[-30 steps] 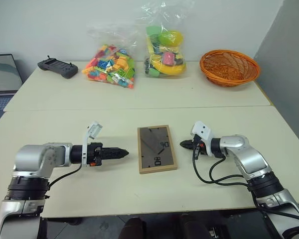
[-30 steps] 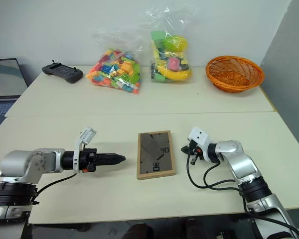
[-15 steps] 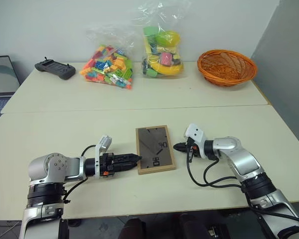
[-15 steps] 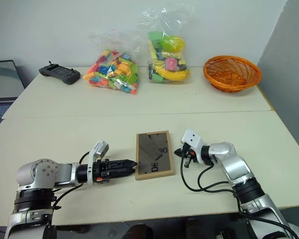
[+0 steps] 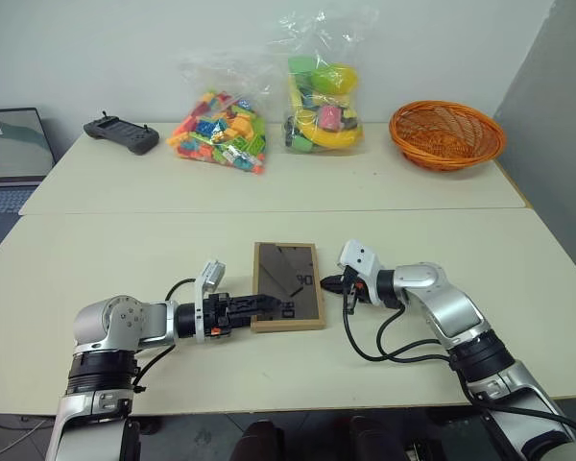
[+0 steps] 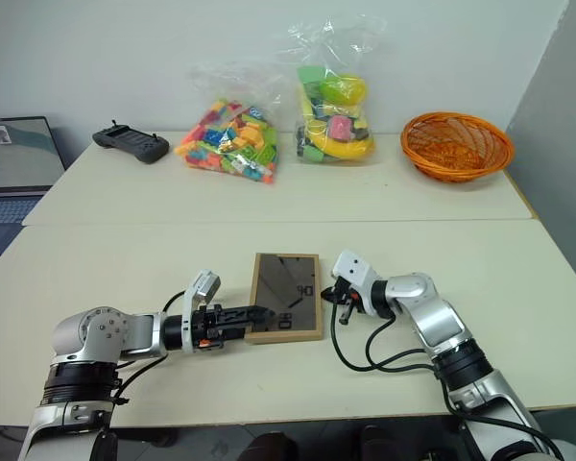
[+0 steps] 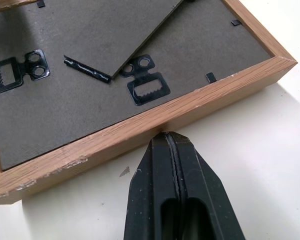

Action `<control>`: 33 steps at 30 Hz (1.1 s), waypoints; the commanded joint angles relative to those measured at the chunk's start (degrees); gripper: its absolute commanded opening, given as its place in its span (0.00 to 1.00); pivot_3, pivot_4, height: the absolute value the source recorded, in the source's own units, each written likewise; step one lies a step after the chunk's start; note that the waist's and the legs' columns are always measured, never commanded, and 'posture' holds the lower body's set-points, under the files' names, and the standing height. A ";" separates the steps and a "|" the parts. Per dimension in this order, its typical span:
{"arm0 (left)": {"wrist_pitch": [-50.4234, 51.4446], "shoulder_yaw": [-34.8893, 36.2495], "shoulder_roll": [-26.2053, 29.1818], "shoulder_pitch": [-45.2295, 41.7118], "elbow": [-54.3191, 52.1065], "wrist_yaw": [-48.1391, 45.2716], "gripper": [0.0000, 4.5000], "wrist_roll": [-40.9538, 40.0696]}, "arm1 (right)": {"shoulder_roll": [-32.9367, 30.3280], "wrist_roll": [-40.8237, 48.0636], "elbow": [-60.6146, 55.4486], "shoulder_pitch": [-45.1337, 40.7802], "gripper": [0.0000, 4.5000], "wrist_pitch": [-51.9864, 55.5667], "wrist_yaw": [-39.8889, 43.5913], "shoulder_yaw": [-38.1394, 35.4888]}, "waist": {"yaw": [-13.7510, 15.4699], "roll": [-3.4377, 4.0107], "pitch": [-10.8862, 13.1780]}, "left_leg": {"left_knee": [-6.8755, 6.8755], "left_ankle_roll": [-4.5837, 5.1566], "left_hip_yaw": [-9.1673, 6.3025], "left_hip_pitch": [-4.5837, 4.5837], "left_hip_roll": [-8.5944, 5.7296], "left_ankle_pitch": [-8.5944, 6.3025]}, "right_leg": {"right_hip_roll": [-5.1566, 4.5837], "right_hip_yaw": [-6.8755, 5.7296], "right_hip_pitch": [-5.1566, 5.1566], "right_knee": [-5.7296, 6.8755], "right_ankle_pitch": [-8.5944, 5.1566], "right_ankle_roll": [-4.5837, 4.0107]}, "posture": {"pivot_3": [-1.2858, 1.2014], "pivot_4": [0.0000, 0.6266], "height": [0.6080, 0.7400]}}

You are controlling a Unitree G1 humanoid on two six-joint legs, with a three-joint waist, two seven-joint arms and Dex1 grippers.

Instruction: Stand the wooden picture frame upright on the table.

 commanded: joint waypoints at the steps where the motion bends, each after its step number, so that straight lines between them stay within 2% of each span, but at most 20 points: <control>1: -0.44 -0.06 0.10 -0.52 1.69 0.81 0.91 -0.09 | -0.58 0.00 -2.20 1.08 0.00 -1.52 -0.49 -0.78 | 0.07 0.00 -0.01 | 0.00 0.00 -0.01 0.00 0.00 0.00 | 0.00 -0.01 0.00 0.01 0.00 0.00 | 0.52 0.24 1.00; 3: -0.94 -0.02 0.12 -0.59 1.37 1.32 0.85 -0.07 | -0.69 -0.03 -2.26 1.25 0.00 -1.65 -0.48 -0.90 | -0.03 0.00 -0.01 | 0.00 0.06 0.00 0.00 0.01 -0.03 | 0.01 0.00 0.00 0.01 0.00 0.00 | 0.52 0.24 1.00; 10: -2.45 0.77 -1.12 -0.76 -0.29 3.61 0.52 -0.82 | -2.11 0.23 -0.70 -0.10 0.00 -2.64 -0.58 -2.73 | -0.11 0.00 0.00 | 0.00 0.16 -0.01 -0.02 0.03 -0.09 | 0.03 0.01 -0.03 0.00 0.00 0.00 | 0.52 0.24 1.00; 15: -2.26 4.27 -3.63 -2.74 -2.43 7.01 0.30 -2.87 | -4.93 3.32 -0.73 -4.50 0.00 -0.15 0.30 -8.20 | 0.12 -0.02 0.01 | 0.01 0.16 -0.02 -0.08 0.02 -0.09 | 0.02 -0.02 -0.04 -0.02 0.00 0.00 | 0.52 0.24 1.00; 20: -2.66 7.25 -4.70 -5.87 -9.51 10.10 0.28 -5.63 | -6.65 13.60 -4.90 -11.62 0.00 11.32 5.19 -14.35 | -0.02 -0.04 0.03 | -0.02 0.15 -0.06 -0.11 0.04 -0.09 | 0.03 -0.04 -0.07 -0.04 0.00 0.00 | 0.52 0.24 1.00; 23: -2.92 10.07 -6.48 -7.76 -12.71 12.88 0.28 -7.80 | -6.34 19.83 -4.64 -17.33 0.09 18.46 6.87 -17.29 | -0.03 -0.02 0.06 | -0.01 -0.01 -0.06 -0.20 0.04 0.01 | 0.03 -0.03 -0.13 -0.07 0.00 0.00 | 0.52 0.24 1.00; 25: -2.59 12.28 -8.57 -9.53 -15.14 15.59 0.28 -10.10 | -5.77 21.89 -2.41 -21.36 0.20 20.52 7.71 -17.71 | -0.02 -0.03 0.06 | 0.00 -0.01 -0.07 -0.24 0.05 0.00 | 0.03 -0.04 -0.17 -0.08 0.00 -0.01 | 0.52 0.24 1.00; 33: -2.89 14.16 -12.16 -10.98 -20.08 21.96 0.28 -14.94 | -1.91 18.96 9.27 -28.77 0.55 14.92 9.45 -13.35 | -0.22 -0.05 0.06 | -0.02 0.00 -0.02 -0.26 0.04 0.00 | 0.03 -0.01 -0.19 -0.08 0.01 0.00 | 0.52 0.24 1.00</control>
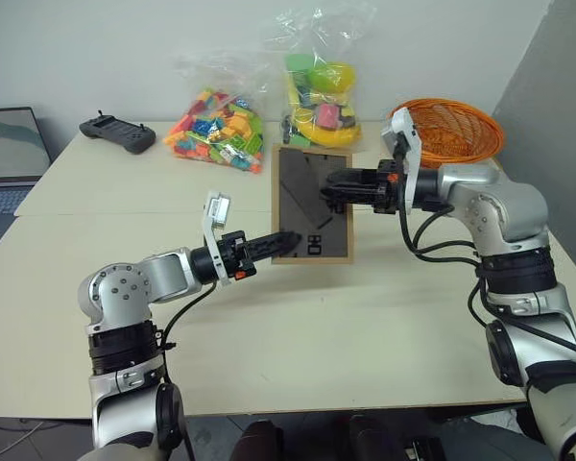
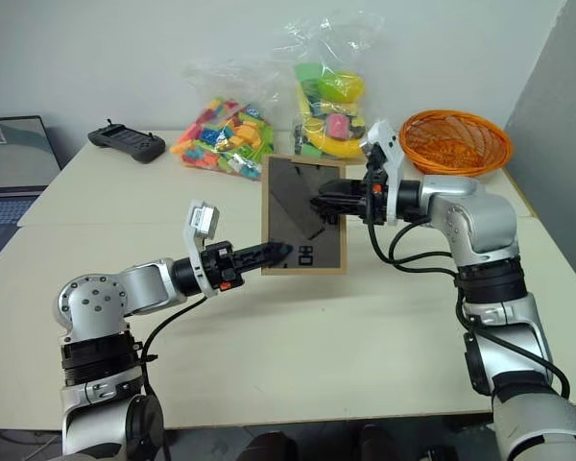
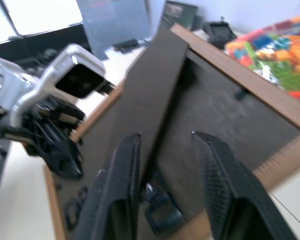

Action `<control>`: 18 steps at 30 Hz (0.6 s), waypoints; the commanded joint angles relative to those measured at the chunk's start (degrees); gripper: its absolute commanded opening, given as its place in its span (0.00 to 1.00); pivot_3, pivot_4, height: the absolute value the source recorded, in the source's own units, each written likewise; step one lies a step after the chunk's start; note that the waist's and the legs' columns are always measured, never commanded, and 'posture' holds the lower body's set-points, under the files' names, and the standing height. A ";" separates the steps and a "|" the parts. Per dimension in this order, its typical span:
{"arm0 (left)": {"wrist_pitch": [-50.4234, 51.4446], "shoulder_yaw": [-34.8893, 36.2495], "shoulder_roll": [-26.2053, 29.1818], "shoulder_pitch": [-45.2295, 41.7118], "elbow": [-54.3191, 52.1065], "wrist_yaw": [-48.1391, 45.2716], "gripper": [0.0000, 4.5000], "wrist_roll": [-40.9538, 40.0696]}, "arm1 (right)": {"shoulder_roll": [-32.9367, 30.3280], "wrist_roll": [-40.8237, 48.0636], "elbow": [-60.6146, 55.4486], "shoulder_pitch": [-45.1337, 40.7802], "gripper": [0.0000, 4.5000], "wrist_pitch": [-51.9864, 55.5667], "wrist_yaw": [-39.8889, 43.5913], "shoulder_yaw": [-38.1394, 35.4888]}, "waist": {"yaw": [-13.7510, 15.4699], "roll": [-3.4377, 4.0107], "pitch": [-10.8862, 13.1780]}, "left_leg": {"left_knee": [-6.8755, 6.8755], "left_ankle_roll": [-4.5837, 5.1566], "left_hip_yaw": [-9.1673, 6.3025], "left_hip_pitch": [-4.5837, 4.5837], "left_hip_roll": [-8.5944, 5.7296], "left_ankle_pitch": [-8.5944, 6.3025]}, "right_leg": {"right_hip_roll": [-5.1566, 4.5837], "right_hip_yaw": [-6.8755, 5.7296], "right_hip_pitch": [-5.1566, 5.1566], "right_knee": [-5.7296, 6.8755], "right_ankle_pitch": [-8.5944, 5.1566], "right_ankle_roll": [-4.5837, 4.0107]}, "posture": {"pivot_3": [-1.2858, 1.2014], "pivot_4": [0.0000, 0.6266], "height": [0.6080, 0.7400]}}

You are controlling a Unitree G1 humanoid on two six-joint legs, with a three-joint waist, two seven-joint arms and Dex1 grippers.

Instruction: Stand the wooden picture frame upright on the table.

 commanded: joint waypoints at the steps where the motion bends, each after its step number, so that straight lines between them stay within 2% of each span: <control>1: -0.89 1.96 -0.94 -1.30 -4.78 1.35 0.28 -5.19 | 2.14 -1.40 3.91 -3.28 0.61 -3.49 1.22 2.16 | -0.05 0.00 0.01 | 0.01 0.00 0.00 -0.01 0.00 0.00 | 0.00 0.00 -0.02 0.01 0.00 0.00 | 0.52 0.24 1.00; 5: -1.00 2.30 -1.24 -0.99 -5.64 3.15 0.28 -5.92 | 4.23 -0.19 3.08 -4.57 0.76 -3.55 2.51 2.93 | -0.13 0.00 0.01 | 0.00 -0.01 0.01 -0.08 0.01 0.01 | 0.00 0.00 -0.11 0.02 0.00 0.00 | 0.52 0.24 1.00; 9: -1.23 2.51 -1.28 -0.74 -5.99 5.01 0.28 -6.98 | 4.24 3.20 -2.40 -3.89 0.76 -0.37 5.17 3.05 | -0.01 -0.01 0.01 | 0.01 -0.02 -0.01 -0.11 0.01 0.01 | -0.01 -0.01 -0.11 -0.01 0.00 0.00 | 0.52 0.24 1.00; 18: -1.14 3.17 0.88 0.73 -5.91 7.48 0.28 -10.05 | -3.26 10.41 -10.31 -0.51 0.76 9.10 8.08 -0.51 | 0.20 -0.01 0.01 | 0.01 -0.02 -0.04 -0.10 -0.01 0.01 | -0.02 -0.02 -0.10 -0.01 0.00 0.00 | 0.52 0.24 1.00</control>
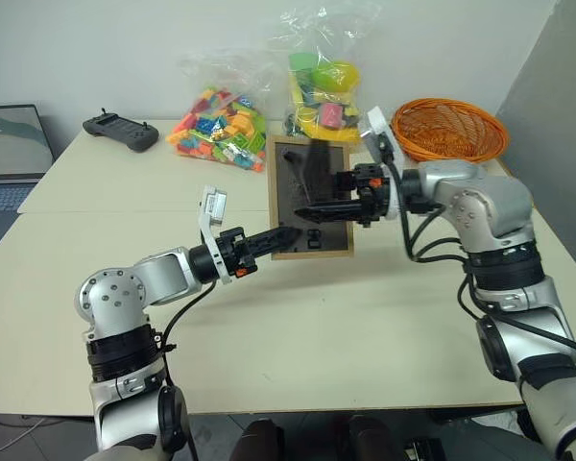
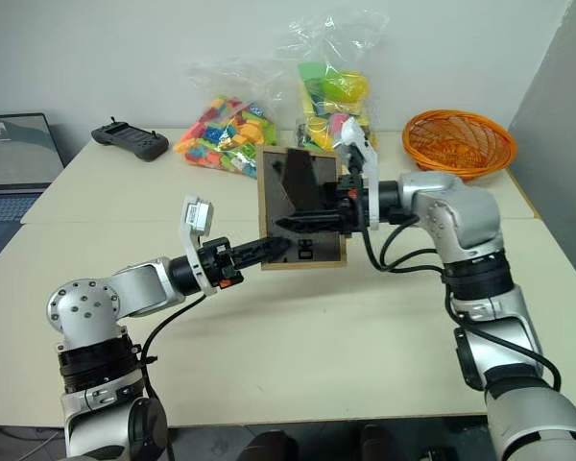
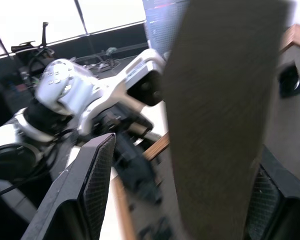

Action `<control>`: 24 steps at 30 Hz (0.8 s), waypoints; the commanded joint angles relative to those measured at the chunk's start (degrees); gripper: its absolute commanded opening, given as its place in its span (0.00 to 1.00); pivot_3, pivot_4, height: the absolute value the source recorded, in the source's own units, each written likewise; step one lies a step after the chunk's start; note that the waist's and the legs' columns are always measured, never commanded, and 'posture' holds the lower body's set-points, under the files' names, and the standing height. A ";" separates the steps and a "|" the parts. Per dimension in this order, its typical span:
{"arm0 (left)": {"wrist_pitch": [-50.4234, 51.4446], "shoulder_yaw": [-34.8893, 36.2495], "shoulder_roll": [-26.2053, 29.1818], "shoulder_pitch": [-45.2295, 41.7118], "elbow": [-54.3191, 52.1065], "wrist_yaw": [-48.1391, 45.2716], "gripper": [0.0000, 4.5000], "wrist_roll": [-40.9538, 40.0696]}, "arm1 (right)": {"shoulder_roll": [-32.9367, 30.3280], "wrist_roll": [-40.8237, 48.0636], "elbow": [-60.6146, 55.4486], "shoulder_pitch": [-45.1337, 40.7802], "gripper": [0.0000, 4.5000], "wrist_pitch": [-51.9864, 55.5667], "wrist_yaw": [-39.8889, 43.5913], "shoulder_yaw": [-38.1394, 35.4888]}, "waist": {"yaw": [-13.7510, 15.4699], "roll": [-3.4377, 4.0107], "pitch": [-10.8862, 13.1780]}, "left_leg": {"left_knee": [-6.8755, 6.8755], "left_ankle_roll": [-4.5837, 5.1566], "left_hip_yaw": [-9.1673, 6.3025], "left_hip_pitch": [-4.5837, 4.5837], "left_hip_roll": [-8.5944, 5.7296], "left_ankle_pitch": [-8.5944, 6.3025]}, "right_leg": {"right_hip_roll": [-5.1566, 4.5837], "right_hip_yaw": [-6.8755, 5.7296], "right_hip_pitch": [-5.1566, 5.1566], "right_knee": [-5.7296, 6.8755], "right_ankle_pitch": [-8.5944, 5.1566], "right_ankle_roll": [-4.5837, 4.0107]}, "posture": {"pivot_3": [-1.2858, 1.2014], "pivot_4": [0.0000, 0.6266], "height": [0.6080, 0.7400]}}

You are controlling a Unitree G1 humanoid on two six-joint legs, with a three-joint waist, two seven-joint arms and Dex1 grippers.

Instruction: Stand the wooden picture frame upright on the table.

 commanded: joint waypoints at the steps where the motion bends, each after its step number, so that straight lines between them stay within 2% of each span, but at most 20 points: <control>1: -1.49 1.46 1.71 0.14 -1.90 0.84 0.28 -2.40 | -3.64 3.20 -2.89 1.20 0.76 2.88 0.70 -3.39 | -0.02 0.00 0.00 | 0.00 0.00 -0.01 0.00 0.00 0.00 | 0.00 -0.01 0.00 0.00 0.00 0.00 | 0.52 0.24 1.00; 5: -0.47 2.36 2.04 0.57 -0.64 2.56 0.28 -5.07 | -7.86 -0.19 -2.84 4.36 0.76 -1.24 -1.21 -3.66 | 0.01 0.00 0.00 | 0.00 0.01 0.01 0.00 0.00 -0.01 | 0.00 0.00 0.00 -0.01 0.00 0.00 | 0.52 0.24 1.00; 9: 4.08 4.04 2.18 0.53 2.78 6.32 0.28 -10.55 | -11.04 -6.88 -2.56 7.93 0.76 -14.36 -4.54 -5.08 | 0.03 -0.02 0.02 | 0.00 0.11 0.01 -0.01 0.00 -0.06 | 0.00 0.00 0.00 -0.01 0.00 0.00 | 0.52 0.24 1.00; 10: 5.65 4.92 2.18 0.13 5.31 8.20 0.28 -13.25 | -11.94 -10.09 -2.23 9.62 0.76 -21.71 -4.93 -4.88 | 0.04 -0.02 0.01 | 0.00 0.18 0.04 -0.01 0.00 -0.10 | 0.00 0.02 0.00 -0.01 0.00 0.01 | 0.52 0.24 1.00; 13: 8.55 4.75 3.79 -0.08 11.87 13.67 0.28 -21.97 | -15.02 -24.19 3.75 15.50 0.76 -54.75 -8.11 -1.78 | 0.17 -0.04 0.02 | 0.01 0.17 0.03 0.00 0.00 -0.10 | 0.00 -0.01 0.04 -0.02 -0.01 0.02 | 0.52 0.24 1.00; 15: 9.43 2.47 6.07 1.18 13.03 15.96 0.28 -26.85 | -15.77 -33.03 10.82 16.94 0.76 -74.49 -14.21 0.38 | 0.08 -0.11 0.05 | 0.03 0.14 0.06 0.00 0.00 -0.08 | 0.00 0.00 0.04 -0.02 -0.01 0.03 | 0.52 0.24 1.00; 18: 6.31 -2.81 9.96 4.33 13.97 21.34 0.28 -38.05 | -14.66 -46.04 21.17 15.78 0.76 -97.39 -28.50 2.22 | -0.44 -0.11 0.07 | 0.02 -0.03 0.17 0.06 0.03 0.02 | 0.00 0.07 0.02 0.03 -0.01 0.03 | 0.52 0.24 1.00; 21: 0.79 -8.37 13.60 7.48 12.61 25.25 0.28 -47.77 | -13.22 -58.38 27.65 13.27 0.76 -110.68 -41.25 4.58 | -1.18 -0.10 0.07 | -0.01 -0.15 0.32 0.17 0.12 0.08 | 0.02 0.17 0.02 0.06 -0.01 0.02 | 0.52 0.24 1.00; 24: -1.49 -10.92 14.22 10.22 9.37 24.46 0.28 -48.96 | -10.85 -69.13 31.03 10.34 0.76 -115.16 -54.41 6.46 | -1.56 -0.10 0.07 | -0.01 -0.23 0.37 0.21 0.13 0.13 | 0.06 0.26 0.00 0.08 -0.01 0.01 | 0.52 0.24 1.00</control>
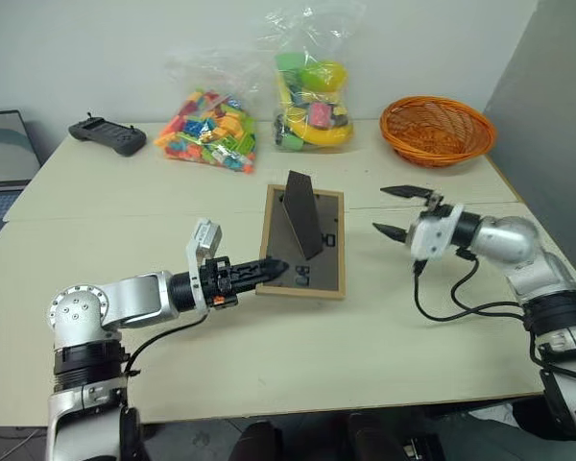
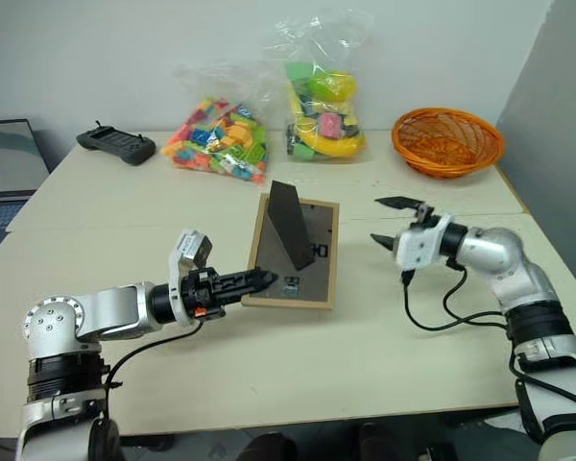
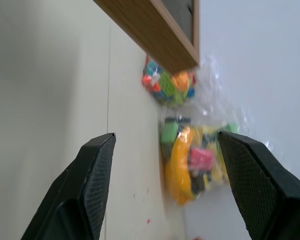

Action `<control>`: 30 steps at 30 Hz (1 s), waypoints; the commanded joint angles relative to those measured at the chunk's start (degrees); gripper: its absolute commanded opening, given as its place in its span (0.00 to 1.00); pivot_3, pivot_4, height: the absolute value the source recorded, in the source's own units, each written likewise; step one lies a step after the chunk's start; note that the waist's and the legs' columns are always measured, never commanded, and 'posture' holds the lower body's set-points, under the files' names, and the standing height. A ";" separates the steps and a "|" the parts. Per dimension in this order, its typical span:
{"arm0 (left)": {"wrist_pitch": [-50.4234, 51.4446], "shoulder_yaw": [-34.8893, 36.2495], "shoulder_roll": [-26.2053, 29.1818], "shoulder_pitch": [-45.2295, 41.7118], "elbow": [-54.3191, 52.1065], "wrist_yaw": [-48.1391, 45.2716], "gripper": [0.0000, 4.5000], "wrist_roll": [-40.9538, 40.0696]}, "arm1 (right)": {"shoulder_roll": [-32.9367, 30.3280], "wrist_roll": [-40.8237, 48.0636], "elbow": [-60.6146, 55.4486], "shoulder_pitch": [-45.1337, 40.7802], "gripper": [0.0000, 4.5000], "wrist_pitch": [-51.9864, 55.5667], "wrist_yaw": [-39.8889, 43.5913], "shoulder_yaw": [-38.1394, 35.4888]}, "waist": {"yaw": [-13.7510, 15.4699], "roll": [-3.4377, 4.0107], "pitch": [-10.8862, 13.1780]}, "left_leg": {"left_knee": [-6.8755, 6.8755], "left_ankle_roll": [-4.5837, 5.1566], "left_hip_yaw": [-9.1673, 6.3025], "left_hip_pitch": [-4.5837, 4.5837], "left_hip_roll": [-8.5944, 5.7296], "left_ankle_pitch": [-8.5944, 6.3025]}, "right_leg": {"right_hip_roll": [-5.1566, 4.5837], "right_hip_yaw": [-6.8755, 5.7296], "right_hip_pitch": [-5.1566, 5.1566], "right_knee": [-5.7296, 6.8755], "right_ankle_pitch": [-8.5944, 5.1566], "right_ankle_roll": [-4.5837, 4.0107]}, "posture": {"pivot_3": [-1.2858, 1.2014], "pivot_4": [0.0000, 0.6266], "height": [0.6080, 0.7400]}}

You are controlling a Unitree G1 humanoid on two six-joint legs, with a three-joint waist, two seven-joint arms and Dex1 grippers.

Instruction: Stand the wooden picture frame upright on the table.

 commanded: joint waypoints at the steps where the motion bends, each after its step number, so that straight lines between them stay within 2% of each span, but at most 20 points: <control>1: -3.78 -2.08 0.65 2.01 -5.22 -0.95 0.28 -4.47 | 1.94 -11.73 2.25 -4.44 0.76 -7.01 -15.95 1.31 | 0.03 0.00 0.00 | 0.00 -0.02 0.02 0.04 -0.01 0.01 | 0.00 0.04 0.01 0.01 0.00 0.00 | 0.52 0.24 1.00; 5: -6.16 -3.47 0.65 4.54 -8.42 -2.18 0.28 -4.47 | 3.27 -20.51 3.38 -6.95 0.76 -8.42 -27.79 3.92 | 0.20 0.00 0.00 | 0.00 -0.11 0.01 0.03 -0.02 0.06 | 0.01 0.02 0.02 -0.03 -0.01 -0.01 | 0.52 0.24 1.00; 10: -8.42 -4.17 1.06 6.01 -10.24 -2.69 0.28 -4.47 | 3.68 -25.39 3.11 -8.48 0.76 -11.66 -36.61 6.74 | 0.57 -0.01 0.00 | 0.01 -0.11 0.01 0.03 -0.08 0.06 | -0.01 0.04 0.09 -0.05 0.00 0.00 | 0.52 0.24 1.00; 14: -9.18 -4.03 0.97 6.08 -10.31 -3.71 0.28 -4.47 | 3.48 -26.66 3.23 -8.56 0.51 -13.32 -39.37 8.90 | 0.44 -0.01 0.00 | 0.00 -0.10 0.01 0.04 -0.07 0.06 | 0.00 0.03 0.10 -0.04 -0.01 -0.01 | 0.52 0.24 1.00; 17: -9.17 -4.61 1.82 6.32 -10.75 -4.00 0.28 -4.47 | 3.30 -27.27 3.14 -8.96 0.37 -13.05 -40.96 9.55 | 0.35 -0.01 0.00 | 0.00 -0.10 0.02 0.04 -0.07 0.06 | 0.00 0.04 0.10 -0.04 -0.01 -0.01 | 0.52 0.24 1.00; 23: -9.56 -5.93 2.97 7.11 -11.91 -4.94 0.28 -4.47 | 3.16 -27.11 4.91 -10.55 0.35 -12.24 -42.43 10.22 | 0.24 -0.01 0.00 | -0.01 -0.10 0.02 0.04 -0.06 0.06 | 0.01 0.04 0.10 -0.04 -0.01 -0.01 | 0.52 0.24 1.00; 25: -10.70 -6.01 3.34 7.49 -12.90 -3.95 0.44 -4.47 | 2.73 -26.65 4.65 -10.51 0.35 -12.55 -42.64 10.33 | 0.29 -0.01 0.00 | -0.01 -0.10 0.01 0.04 -0.06 0.06 | 0.01 0.04 0.10 -0.04 -0.01 -0.01 | 0.52 0.24 1.00; 27: -11.93 -5.63 3.77 7.64 -13.39 -3.28 0.52 -4.47 | 2.39 -26.03 4.27 -10.39 0.30 -12.95 -42.46 10.32 | 0.31 -0.01 0.00 | -0.01 -0.10 0.00 0.03 -0.06 0.06 | 0.01 0.03 0.11 -0.05 -0.01 -0.01 | 0.52 0.24 1.00; 30: -13.44 -4.77 4.11 7.05 -12.33 -1.40 0.64 -4.47 | 1.96 -25.08 4.56 -10.28 0.29 -13.54 -41.89 10.35 | 0.28 -0.01 0.00 | -0.01 -0.09 0.00 0.05 -0.05 0.06 | 0.01 0.04 0.12 -0.04 -0.01 -0.01 | 0.52 0.24 1.00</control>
